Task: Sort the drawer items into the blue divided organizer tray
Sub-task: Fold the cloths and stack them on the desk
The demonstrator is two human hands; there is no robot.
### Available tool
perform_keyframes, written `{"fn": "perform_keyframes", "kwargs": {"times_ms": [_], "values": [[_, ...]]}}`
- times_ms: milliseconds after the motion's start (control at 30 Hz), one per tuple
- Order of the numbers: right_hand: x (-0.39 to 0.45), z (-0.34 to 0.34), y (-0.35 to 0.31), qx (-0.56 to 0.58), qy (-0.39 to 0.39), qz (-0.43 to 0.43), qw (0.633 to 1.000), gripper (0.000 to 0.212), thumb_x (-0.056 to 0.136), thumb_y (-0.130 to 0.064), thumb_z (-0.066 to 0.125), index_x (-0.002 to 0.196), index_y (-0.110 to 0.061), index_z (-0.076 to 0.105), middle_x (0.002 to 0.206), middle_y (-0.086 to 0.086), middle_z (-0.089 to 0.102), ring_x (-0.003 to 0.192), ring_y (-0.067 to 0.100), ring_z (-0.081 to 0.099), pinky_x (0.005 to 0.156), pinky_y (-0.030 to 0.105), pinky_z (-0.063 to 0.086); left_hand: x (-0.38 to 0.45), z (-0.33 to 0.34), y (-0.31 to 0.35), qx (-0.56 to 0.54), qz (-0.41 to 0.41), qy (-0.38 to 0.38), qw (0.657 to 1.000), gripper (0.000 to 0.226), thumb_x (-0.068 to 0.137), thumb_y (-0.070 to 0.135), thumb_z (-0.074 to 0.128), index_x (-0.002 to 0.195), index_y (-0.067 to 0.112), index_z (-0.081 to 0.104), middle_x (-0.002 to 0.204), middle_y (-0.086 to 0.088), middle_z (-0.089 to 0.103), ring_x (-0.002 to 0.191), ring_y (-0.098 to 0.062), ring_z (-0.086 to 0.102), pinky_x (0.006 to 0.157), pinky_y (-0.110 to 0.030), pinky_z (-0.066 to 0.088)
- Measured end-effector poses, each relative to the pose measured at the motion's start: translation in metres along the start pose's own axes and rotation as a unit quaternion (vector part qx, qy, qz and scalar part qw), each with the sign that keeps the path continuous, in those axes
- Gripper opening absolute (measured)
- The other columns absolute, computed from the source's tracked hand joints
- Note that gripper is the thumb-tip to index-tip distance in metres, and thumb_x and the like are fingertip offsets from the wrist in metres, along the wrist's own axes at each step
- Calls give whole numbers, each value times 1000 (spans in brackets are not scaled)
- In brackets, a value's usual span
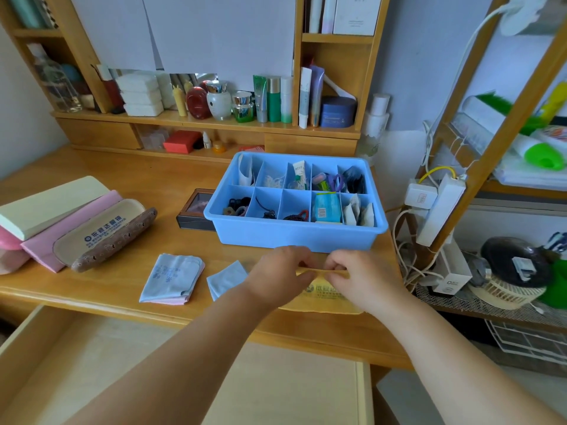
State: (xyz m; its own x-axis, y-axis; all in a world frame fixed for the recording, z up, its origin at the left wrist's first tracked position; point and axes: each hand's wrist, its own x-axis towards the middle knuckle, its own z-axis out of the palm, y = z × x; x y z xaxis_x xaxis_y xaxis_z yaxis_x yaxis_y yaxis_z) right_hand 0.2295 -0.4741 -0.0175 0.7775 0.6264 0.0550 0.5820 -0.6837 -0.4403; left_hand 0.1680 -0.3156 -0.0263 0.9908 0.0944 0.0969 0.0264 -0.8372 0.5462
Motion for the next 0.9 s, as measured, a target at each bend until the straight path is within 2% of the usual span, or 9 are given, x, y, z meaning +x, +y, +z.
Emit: {"fn": "perform_keyframes", "kwargs": {"times_ms": [67, 167, 300, 367, 433, 567, 667, 800, 900], "values": [[-9, -15, -1, 73, -22, 16, 997, 9, 84, -34, 67, 76, -34, 66, 77, -19, 66, 77, -1, 61, 66, 21, 48, -11, -13, 2, -73, -24, -7, 997, 9, 82, 26, 70, 76, 30, 64, 74, 12, 65, 68, 2, 56, 63, -15, 46], [-20, -30, -4, 172, -49, 48, 983, 12, 83, -28, 70, 71, -31, 70, 74, -21, 70, 75, -6, 64, 68, 17, 50, -24, -34, 0, -132, -57, -10, 990, 15, 79, 25, 74, 70, 30, 65, 66, 13, 63, 58, 5, 53, 55, -9, 41], [-24, -24, -16, 239, -59, 161, 956, 11, 83, -24, 67, 72, -19, 69, 73, -6, 67, 72, 13, 61, 63, 27, 46, -40, -37, 5, -143, -97, 86, 981, 16, 79, 21, 75, 69, 25, 63, 57, 12, 52, 52, 4, 48, 48, -8, 35], [-26, -14, -28, 325, -53, 226, 917, 11, 85, -21, 64, 81, -12, 67, 79, 4, 66, 76, 19, 62, 63, 31, 47, -49, -27, 18, -81, -67, 148, 983, 14, 80, 17, 72, 71, 21, 61, 59, 14, 49, 56, 2, 49, 50, -9, 35], [-30, -6, -41, 443, -44, 279, 851, 9, 89, -17, 61, 85, -9, 65, 87, 13, 69, 79, 25, 67, 62, 33, 54, -60, -15, 32, -36, -16, 179, 983, 9, 80, 16, 70, 76, 17, 63, 65, 14, 49, 57, -3, 46, 53, -12, 35], [-40, 1, -54, 552, -40, 297, 778, 12, 88, -9, 58, 79, -8, 67, 73, 12, 66, 63, 23, 63, 49, 28, 53, -80, 1, 43, -25, 39, 195, 980, 2, 80, 12, 68, 81, 12, 67, 76, 2, 59, 63, -15, 54, 60, -33, 47], [-46, 4, -59, 559, -28, 298, 773, 14, 86, -7, 59, 73, -10, 64, 67, 11, 59, 57, 20, 56, 49, 25, 51, -93, 2, 46, -28, 51, 211, 976, 3, 77, 9, 69, 80, 10, 68, 76, -1, 60, 63, -18, 57, 57, -35, 48], [-53, 6, -67, 536, -22, 295, 791, 15, 83, -5, 56, 70, -12, 60, 67, 13, 48, 57, 22, 44, 60, 33, 41, -104, 3, 50, -10, 65, 201, 977, 7, 75, 7, 68, 80, 12, 68, 75, 0, 60, 63, -18, 57, 54, -30, 48], [-57, 5, -72, 552, -20, 284, 784, 18, 87, -8, 57, 69, -9, 62, 70, 17, 55, 58, 24, 52, 57, 31, 44, -109, 3, 49, -18, 56, 178, 982, 9, 75, 16, 64, 83, 14, 68, 79, 3, 58, 67, -14, 54, 60, -27, 46]]}}
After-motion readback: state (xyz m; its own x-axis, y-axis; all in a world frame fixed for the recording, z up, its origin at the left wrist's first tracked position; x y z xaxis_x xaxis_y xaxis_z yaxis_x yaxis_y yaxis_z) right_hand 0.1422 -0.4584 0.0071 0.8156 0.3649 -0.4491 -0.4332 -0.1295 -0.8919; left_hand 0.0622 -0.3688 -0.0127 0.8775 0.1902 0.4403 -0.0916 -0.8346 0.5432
